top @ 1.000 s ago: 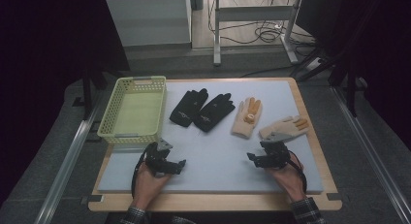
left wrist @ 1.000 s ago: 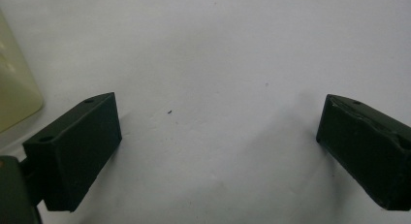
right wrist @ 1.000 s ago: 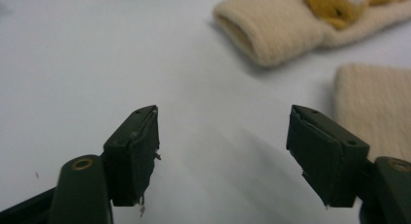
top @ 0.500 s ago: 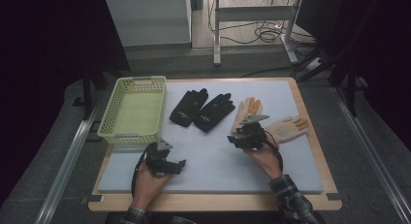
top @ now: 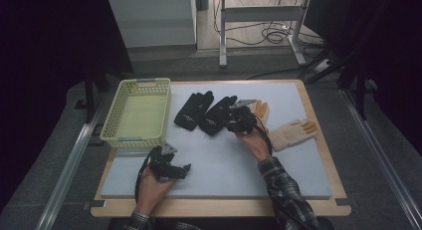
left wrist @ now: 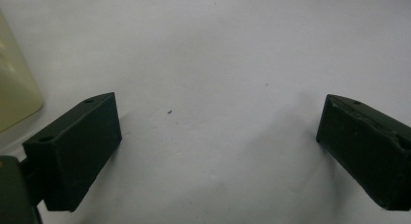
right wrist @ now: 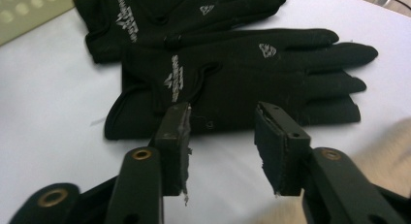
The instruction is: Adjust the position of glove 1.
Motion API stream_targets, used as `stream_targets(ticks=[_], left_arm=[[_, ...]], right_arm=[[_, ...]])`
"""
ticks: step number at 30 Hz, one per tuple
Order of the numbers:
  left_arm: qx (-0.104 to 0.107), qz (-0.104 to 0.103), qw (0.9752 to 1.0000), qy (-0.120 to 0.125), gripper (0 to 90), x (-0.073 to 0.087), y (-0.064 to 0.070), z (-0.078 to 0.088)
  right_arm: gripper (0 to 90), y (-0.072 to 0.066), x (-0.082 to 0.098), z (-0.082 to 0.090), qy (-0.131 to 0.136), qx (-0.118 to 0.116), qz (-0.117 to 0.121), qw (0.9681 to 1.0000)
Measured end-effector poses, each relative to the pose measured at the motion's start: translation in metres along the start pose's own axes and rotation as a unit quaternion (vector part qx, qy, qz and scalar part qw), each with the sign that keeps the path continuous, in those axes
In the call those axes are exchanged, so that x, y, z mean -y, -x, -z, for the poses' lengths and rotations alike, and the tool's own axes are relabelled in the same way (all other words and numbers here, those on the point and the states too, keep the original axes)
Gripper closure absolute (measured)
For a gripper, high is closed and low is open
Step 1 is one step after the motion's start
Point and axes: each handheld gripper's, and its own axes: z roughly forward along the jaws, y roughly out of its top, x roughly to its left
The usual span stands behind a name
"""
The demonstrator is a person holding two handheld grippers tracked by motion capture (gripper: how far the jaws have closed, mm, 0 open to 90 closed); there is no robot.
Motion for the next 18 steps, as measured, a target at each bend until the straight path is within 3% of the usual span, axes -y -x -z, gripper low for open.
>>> stream_targets(ticks=[8,11,12,14,17,18], left_arm=[[0.001,0.001,1.0000,0.001,2.4,0.000,0.000,0.000],[0.001,0.001,1.0000,0.001,2.4,0.000,0.000,0.000],[0.001,0.001,1.0000,0.001,2.4,0.000,0.000,0.000],[0.000,0.001,1.0000,0.001,2.4,0.000,0.000,0.000],[0.000,0.000,1.0000,0.000,2.4,0.000,0.000,0.000],[0.000,0.000,1.0000,0.000,2.4,0.000,0.000,0.000]], right_arm=[[43.4,0.006,-0.006,-0.033,-0.018,0.019,-0.011,0.9996],[41.9,0.006,-0.004,-0.040,-0.026,0.024,-0.007,0.9994],[42.3,0.004,0.000,-0.047,-0.042,0.031,0.007,0.9986],[47.1,0.002,0.001,-0.048,-0.035,0.036,0.005,0.9987],[73.9,-0.003,0.003,-0.047,-0.033,0.060,0.012,0.9976],[73.9,-0.003,0.003,-0.047,-0.033,0.060,0.012,0.9976]])
